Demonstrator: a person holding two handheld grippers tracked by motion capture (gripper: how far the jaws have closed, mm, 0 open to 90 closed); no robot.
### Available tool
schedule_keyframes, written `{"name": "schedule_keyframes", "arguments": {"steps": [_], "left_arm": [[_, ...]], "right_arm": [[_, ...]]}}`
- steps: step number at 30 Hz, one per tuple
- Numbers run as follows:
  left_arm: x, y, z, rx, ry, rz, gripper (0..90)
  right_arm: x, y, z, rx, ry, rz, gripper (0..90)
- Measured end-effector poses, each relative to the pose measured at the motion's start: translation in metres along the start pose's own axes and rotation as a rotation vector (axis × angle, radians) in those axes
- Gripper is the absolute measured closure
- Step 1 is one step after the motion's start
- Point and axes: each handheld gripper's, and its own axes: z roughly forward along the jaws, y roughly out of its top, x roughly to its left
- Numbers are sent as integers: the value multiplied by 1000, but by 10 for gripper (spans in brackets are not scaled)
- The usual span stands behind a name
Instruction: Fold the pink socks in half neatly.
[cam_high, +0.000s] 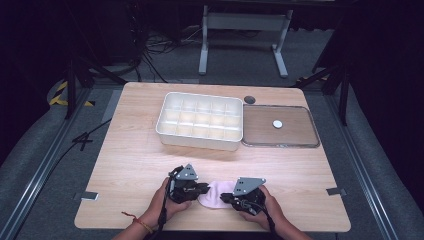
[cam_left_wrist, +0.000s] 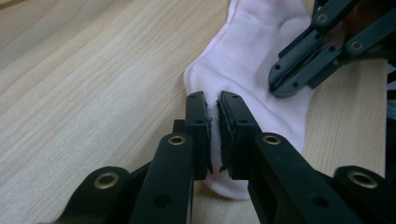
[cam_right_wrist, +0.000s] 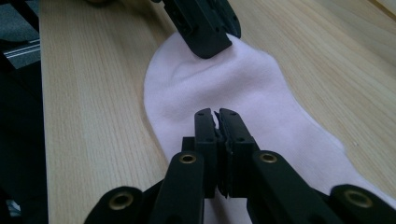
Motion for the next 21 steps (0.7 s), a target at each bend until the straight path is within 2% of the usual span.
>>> {"name": "schedule_keyframes", "arguments": {"steps": [8,11,21], "left_arm": [[-1,6,-10,-64,0,18,818],[-1,6,-12,-72,3,2,820],[1,6,-14,-67,16,10,834]], "right_arm": [[0,10,9,12,4,-1,872],[1,13,13,13,7,-2,872],[1,21,21,7,18,8,865]]}}
